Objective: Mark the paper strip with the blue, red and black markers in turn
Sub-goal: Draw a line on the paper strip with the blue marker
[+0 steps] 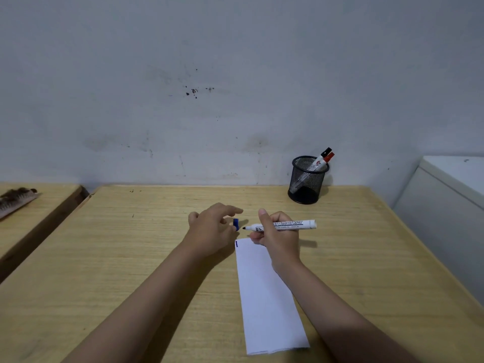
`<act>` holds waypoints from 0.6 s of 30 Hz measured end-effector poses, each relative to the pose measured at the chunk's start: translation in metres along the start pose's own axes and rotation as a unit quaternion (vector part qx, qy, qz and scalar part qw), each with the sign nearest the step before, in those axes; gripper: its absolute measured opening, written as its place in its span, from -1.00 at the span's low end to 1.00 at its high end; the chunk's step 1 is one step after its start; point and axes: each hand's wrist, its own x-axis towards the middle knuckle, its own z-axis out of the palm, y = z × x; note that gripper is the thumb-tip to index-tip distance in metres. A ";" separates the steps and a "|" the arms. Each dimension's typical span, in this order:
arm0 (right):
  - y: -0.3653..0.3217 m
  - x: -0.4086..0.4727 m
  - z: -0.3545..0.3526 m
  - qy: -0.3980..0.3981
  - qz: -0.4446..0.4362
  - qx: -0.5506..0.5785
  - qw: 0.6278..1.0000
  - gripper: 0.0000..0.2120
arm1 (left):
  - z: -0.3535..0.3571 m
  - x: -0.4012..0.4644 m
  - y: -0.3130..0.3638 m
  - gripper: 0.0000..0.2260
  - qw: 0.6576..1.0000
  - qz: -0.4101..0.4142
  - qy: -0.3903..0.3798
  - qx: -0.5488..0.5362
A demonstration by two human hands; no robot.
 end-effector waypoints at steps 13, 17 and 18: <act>-0.032 -0.004 0.002 -0.055 0.008 0.079 0.995 -0.76 | -0.031 -0.006 0.008 -0.97 0.937 -0.102 0.035 -0.331; -0.049 -0.016 0.003 -0.070 -0.042 0.083 0.993 -0.77 | -0.040 -0.019 0.015 -0.92 0.898 -0.114 0.007 -0.425; -0.052 -0.018 0.004 -0.073 -0.048 0.078 0.993 -0.77 | -0.041 -0.021 0.018 -0.89 0.893 -0.110 -0.001 -0.436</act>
